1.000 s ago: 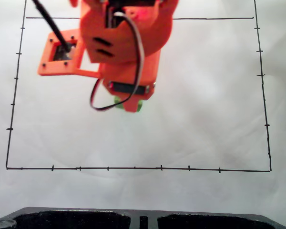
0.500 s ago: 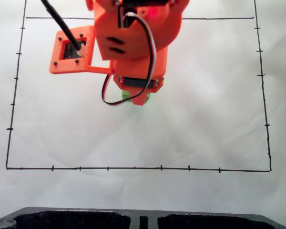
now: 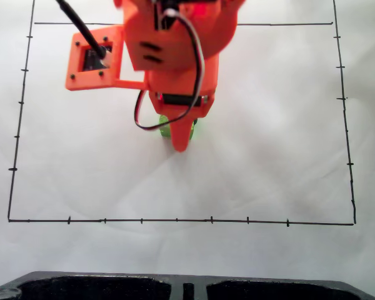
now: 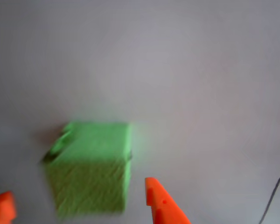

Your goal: Grasp the colored block, Place it on the black dot, and then return the arm to the default position.

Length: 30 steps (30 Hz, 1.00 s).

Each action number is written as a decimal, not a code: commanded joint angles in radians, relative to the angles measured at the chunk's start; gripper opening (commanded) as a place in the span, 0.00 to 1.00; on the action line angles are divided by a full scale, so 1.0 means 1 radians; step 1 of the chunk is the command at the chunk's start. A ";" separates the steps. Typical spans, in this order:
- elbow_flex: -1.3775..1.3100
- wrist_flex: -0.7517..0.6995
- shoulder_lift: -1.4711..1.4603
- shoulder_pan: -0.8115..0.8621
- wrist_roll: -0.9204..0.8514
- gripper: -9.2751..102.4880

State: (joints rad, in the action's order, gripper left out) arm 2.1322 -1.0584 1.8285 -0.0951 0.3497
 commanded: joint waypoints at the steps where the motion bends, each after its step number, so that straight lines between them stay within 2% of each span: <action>1: 0.005 -0.023 0.106 -0.006 -0.028 0.44; 10: 0.021 -0.163 0.328 -0.028 -0.152 0.51; 17: 0.169 -0.138 0.653 -0.002 -0.322 0.49; 22: 0.324 -0.141 0.922 0.038 -0.410 0.35; 27: 0.425 -0.164 1.104 0.069 -0.403 0.22; 30: 0.506 -0.135 1.207 0.092 -0.388 0.10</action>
State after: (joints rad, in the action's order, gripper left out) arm 2.5970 -1.2134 2.9575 -0.0199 -0.0476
